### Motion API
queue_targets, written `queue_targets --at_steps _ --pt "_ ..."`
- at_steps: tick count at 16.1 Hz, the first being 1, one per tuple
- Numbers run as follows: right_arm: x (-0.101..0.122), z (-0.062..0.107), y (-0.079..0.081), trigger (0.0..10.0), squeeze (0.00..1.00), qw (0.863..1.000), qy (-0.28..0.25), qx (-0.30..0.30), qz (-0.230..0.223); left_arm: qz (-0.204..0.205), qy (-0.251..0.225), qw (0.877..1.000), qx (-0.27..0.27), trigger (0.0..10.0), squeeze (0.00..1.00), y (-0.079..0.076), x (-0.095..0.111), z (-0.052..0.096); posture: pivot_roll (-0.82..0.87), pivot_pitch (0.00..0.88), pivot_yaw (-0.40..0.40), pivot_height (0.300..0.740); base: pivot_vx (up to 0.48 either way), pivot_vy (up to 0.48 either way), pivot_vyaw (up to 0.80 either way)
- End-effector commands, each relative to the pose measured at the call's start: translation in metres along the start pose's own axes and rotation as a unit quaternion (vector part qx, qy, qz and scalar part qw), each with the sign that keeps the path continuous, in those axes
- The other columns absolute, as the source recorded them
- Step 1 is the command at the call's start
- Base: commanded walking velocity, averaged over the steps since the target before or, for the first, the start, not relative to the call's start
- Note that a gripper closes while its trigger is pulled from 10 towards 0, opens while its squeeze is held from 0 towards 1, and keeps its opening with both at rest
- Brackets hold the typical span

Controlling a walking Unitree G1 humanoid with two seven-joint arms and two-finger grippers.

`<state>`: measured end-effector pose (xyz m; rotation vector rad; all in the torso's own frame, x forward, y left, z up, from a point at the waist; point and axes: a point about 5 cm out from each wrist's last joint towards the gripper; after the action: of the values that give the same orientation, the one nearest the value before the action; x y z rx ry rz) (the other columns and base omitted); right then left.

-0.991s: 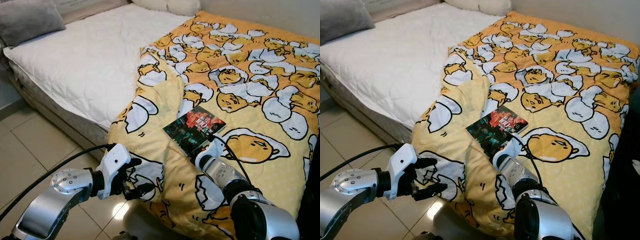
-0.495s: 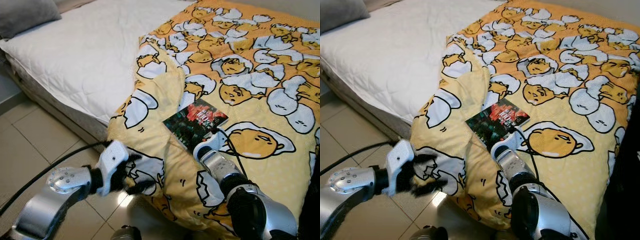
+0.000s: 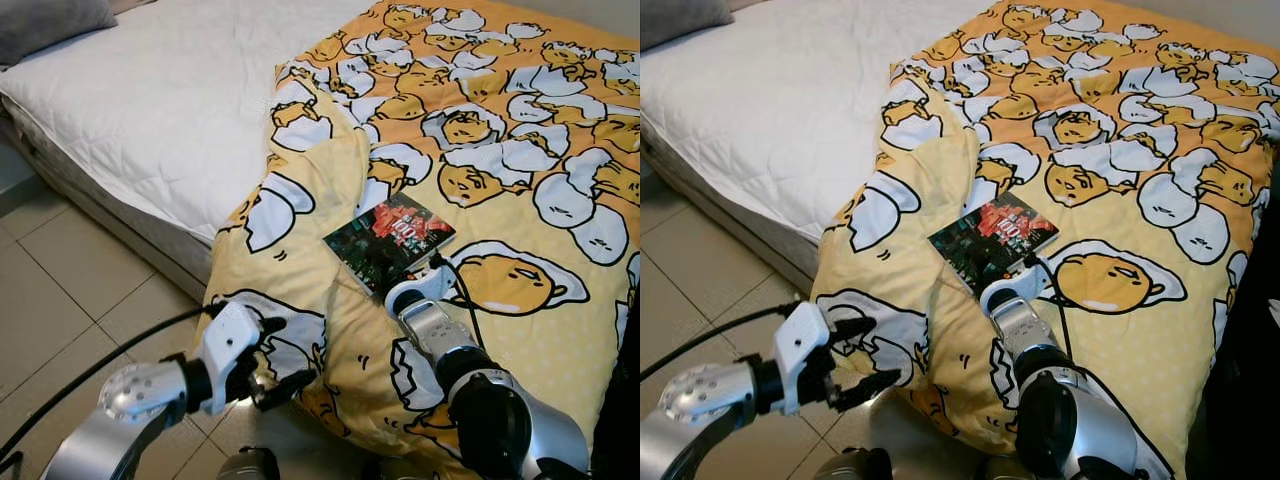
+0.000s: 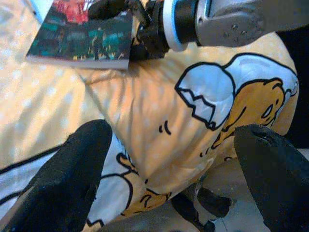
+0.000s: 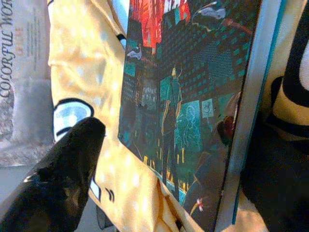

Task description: Clean up the room

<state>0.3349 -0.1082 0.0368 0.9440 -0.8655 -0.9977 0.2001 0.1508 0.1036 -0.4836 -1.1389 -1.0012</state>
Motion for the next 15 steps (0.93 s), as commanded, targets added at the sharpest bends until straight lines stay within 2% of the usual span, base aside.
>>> queue_targets --at_steps 1,3,4,7,15 --pt "-0.004 -0.002 0.004 0.0 0.00 1.000 0.004 0.009 -0.006 -0.013 0.006 1.000 0.012 10.0 0.60 0.002 0.000 0.005 0.04 0.147 0.010 0.740 0.000 0.000 0.00" --pt "-0.007 -0.001 0.002 0.0 0.00 1.000 0.006 0.004 -0.010 -0.015 0.008 1.000 0.017 10.0 0.60 0.002 0.000 0.009 0.06 0.166 0.014 0.740 0.000 0.000 0.00" --pt "-0.007 -0.002 0.005 0.0 0.00 1.000 0.004 0.012 -0.016 -0.017 0.010 1.000 0.018 10.0 0.60 0.001 0.000 0.014 0.07 0.183 0.021 0.740 0.000 0.000 0.00" --pt "-0.006 -0.003 0.009 0.0 0.00 0.999 0.000 0.025 -0.026 -0.017 0.011 1.000 0.020 10.0 0.60 0.002 -0.001 0.018 0.08 0.181 0.018 0.740 0.000 0.000 0.00" --pt "-0.004 -0.002 0.009 0.0 0.00 0.999 0.003 0.036 -0.004 -0.019 0.003 0.999 0.030 10.0 0.60 0.007 0.000 0.012 0.05 0.144 0.010 0.740 0.000 0.000 0.00"
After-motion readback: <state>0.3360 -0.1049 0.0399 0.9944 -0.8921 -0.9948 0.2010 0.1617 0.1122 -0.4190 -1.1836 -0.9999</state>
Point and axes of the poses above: a point about 5 cm out from each wrist's last joint towards the gripper, its own z axis pointing back from the gripper into the wrist, its own x axis along the axis of the wrist's last joint, y = z × x, and after that the axes turned 10 degrees about -z, right-handed
